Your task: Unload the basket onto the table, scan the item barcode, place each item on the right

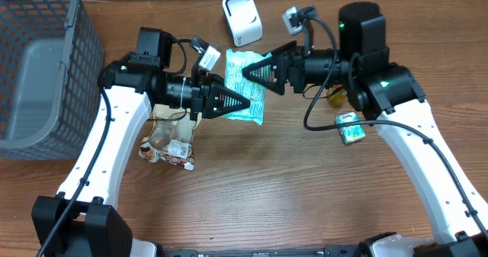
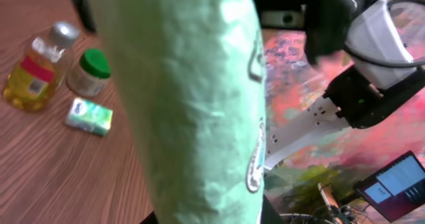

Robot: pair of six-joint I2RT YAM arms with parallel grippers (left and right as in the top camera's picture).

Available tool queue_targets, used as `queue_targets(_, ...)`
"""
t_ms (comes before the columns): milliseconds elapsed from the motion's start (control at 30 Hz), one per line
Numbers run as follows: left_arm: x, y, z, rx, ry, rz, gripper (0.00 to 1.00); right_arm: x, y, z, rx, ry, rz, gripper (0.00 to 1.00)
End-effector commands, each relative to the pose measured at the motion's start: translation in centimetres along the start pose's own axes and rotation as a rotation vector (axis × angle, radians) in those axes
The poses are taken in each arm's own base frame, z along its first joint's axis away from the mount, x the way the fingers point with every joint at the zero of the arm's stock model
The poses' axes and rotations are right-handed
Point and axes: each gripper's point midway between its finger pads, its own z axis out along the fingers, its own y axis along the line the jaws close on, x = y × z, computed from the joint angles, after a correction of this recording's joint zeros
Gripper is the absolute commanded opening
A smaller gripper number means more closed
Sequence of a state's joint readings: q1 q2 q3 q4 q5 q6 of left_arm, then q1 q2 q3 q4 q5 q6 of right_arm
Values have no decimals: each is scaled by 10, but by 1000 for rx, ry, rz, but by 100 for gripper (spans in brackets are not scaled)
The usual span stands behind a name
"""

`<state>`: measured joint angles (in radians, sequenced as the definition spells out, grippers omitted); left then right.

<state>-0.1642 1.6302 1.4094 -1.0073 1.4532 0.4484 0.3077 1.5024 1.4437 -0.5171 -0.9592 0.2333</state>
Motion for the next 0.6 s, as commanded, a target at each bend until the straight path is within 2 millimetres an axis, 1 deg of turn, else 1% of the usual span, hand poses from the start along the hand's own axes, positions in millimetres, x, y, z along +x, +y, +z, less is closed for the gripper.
queue_targets(0, 7, 8, 1, -63, 39, -3, 4, -7, -17, -25, 87, -39, 40, 78)
queue_targets(100, 11, 11, 1, -88, 56, -35, 4, 2, -24, -29, 107, -10, 56, 72)
queue_targets(200, 11, 11, 2, -88, 56, -47, 4, 13, -22, -26, 104, 26, 64, 72)
queue_targets(367, 11, 11, 2, -87, 58, -51, 4, 22, -5, -12, 49, 69, 55, 67)
queue_targets(467, 11, 10, 4, -84, 61, -54, 4, 24, 5, -3, 23, 80, 26, 62)
queue_targets(567, 12, 9, 5, -81, 64, -53, 4, 24, 12, 3, 7, 81, -1, 61)
